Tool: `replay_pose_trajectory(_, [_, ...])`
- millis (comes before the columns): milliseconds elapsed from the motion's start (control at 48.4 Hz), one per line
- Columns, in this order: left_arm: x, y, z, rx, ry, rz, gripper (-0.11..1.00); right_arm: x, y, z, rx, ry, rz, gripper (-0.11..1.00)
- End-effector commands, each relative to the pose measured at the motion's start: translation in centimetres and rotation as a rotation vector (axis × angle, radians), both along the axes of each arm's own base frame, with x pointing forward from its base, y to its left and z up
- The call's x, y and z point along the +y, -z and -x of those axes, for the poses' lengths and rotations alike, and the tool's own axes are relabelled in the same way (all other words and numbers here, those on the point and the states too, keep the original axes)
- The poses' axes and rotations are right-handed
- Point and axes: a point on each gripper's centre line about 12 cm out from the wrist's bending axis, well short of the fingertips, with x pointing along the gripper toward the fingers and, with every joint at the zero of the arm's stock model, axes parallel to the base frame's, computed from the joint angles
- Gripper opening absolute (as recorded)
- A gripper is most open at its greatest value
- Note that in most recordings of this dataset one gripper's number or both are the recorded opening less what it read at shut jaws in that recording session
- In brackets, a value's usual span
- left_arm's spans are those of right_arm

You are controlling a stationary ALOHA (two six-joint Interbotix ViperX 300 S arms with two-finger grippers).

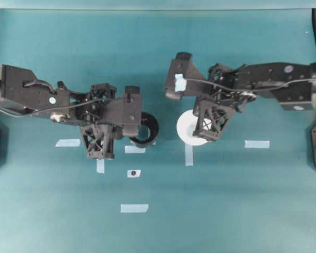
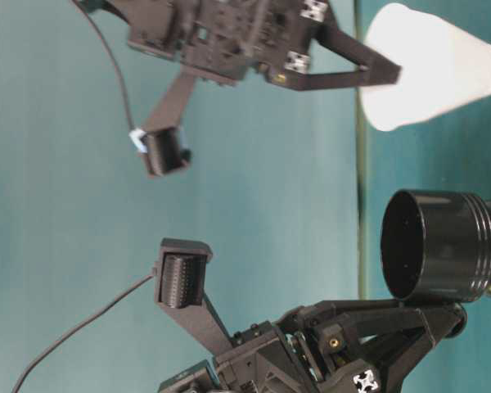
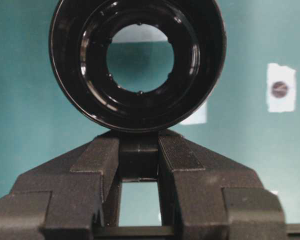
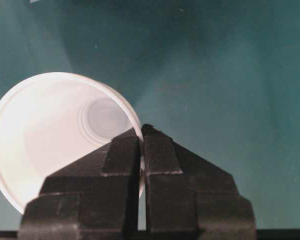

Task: Holding the cup holder with the left arm, the right arm places the cup into the cup holder.
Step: 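Lift the cup holder with the left gripper and the white cup with the right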

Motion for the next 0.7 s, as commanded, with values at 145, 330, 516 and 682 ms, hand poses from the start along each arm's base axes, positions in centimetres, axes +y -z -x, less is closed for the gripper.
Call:
replay_pose_trajectory(145, [-0.3,-2.6,-1.0,-0.078,0.010,-0.006,0.21,-0.4,-7.1,1.4,-0.192,0.078,0.002,0.03])
replay_pose_trajectory(330, [-0.3,-3.5,-1.9,-0.107,0.010,-0.008,0.21,-0.3,-9.1,2.3,-0.241,0.086,0.008,0.03])
replay_pose_trajectory(516, [-0.2,-4.1,-2.6,-0.127,0.010,-0.010,0.21,-0.1,-11.0,3.0,-0.296,0.112,0.000,0.03])
replay_pose_trajectory(682, [-0.4,-3.9,-3.0,-0.124,0.013,-0.008,0.21,0.0,-12.6,3.5,-0.362,0.143,-0.011,0.03])
